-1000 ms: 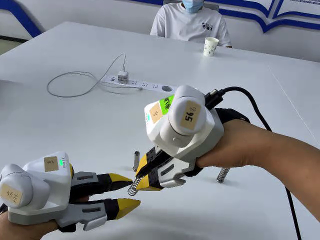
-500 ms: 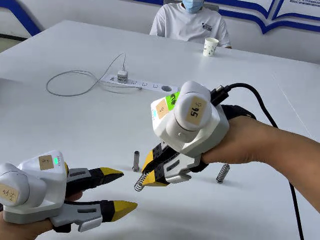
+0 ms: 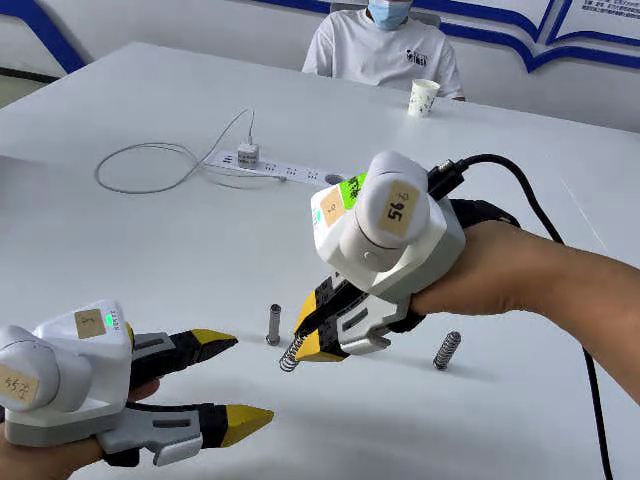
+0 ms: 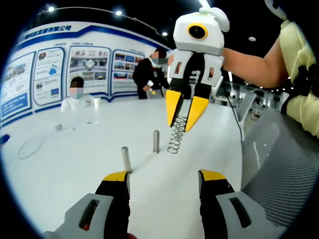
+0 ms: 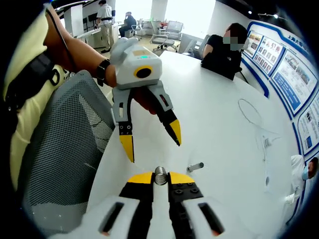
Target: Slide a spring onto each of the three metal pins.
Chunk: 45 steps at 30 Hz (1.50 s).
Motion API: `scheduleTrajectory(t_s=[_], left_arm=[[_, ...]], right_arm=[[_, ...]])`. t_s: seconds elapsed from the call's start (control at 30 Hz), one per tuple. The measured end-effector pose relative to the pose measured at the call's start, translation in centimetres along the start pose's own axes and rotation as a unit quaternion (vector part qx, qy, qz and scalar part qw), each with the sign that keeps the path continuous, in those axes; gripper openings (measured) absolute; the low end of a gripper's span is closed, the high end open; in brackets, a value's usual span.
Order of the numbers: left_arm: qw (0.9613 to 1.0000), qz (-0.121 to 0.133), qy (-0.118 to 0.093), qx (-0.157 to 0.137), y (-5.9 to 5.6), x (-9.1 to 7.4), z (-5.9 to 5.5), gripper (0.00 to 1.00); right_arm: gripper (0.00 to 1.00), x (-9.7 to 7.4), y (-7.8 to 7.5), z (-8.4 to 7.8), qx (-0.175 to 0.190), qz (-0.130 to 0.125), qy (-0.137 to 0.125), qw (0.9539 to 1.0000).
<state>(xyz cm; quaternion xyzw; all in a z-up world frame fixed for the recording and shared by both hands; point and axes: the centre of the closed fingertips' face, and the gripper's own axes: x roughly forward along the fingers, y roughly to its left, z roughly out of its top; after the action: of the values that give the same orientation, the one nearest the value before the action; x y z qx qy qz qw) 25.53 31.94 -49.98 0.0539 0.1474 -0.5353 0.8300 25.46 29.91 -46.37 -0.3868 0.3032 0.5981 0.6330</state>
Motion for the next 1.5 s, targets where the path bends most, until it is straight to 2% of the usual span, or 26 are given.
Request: scheduleTrajectory(t_s=[0.2, 0.6, 0.83, 1.07, 1.5], left_arm=[[1.0000, 0.002, 0.001, -0.003, 0.0, -0.1, -0.3, 0.58], [1.0000, 0.004, 0.001, -0.004, 0.2, -0.2, -0.5, 0.58], [1.0000, 0.004, 0.002, -0.003, 0.5, -0.2, -0.5, 0.58], [1.0000, 0.001, 0.004, -0.004, 0.5, -0.1, -0.8, 0.58], [0.9999, 0.003, 0.006, -0.009, 1.0, -0.1, -1.2, 0.58]], right_arm=[[0.12, -0.1, -0.6, -0.3, 0.000, -0.001, 0.007, 1.0000], [0.12, -0.4, -2.7, -0.2, -0.004, -0.012, 0.023, 0.9997], [0.12, -0.4, -4.5, -0.2, -0.006, -0.022, 0.037, 0.9991], [0.12, 0.3, -5.9, -0.1, -0.010, -0.025, 0.049, 0.9984], [0.12, 1.7, -7.2, -0.1, -0.015, -0.020, 0.064, 0.9977]])
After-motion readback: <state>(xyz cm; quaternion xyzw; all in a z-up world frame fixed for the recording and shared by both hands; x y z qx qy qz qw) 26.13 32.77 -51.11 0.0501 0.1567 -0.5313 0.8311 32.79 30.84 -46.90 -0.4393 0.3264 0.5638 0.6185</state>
